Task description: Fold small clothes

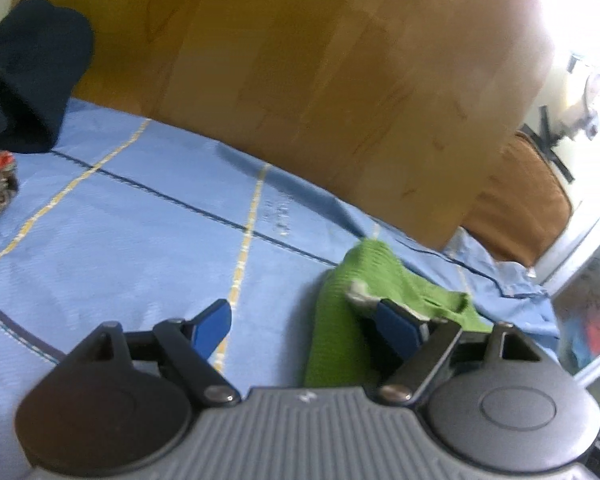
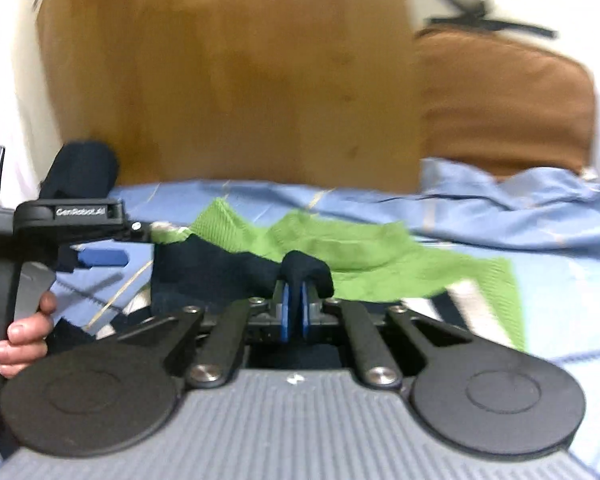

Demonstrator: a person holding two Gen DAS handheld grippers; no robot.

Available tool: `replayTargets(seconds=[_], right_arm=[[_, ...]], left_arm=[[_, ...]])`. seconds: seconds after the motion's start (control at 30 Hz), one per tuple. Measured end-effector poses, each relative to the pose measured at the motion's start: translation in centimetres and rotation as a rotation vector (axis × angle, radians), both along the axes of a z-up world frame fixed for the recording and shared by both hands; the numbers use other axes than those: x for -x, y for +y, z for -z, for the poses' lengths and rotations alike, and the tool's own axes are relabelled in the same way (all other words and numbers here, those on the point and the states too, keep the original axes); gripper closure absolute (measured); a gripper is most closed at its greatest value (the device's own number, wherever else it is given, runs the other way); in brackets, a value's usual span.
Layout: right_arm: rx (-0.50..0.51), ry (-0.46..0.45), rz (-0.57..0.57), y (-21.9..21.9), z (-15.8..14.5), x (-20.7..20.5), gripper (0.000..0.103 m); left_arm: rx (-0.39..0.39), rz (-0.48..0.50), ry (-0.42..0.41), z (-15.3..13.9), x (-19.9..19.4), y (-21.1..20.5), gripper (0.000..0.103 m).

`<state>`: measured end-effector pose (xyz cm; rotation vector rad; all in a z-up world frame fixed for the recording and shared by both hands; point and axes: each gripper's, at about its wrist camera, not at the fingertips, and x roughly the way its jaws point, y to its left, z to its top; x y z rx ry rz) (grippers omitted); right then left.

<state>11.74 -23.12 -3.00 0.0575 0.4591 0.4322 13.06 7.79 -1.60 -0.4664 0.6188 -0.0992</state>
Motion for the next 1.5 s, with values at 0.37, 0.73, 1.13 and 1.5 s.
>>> replayTargets(seconds=[0.37,0.73,1.13,1.5], right_arm=[[-0.011,-0.09,-0.001,-0.3,0.3,4.0,0.064],[0.01,-0.024,-0.068,1.2,1.7,4.0,0.064],[-0.152,-0.008,0.012,-2.2,3.8,4.4,0.062],[-0.137,0.065,0.03,-1.8,4.3,2.2,0.053]], left_arm=[[-0.122,-0.049,0.073,1.0,-0.8,-0.7,0.021],[-0.2,-0.08,0.072,0.3,-0.9,-1.3,0.021],[-0.253,0.151,0.116,0.5,-8.3,-4.3,0.086],[-0.348,-0.165,0.072,1.9,-7.1,-1.3,0.1]])
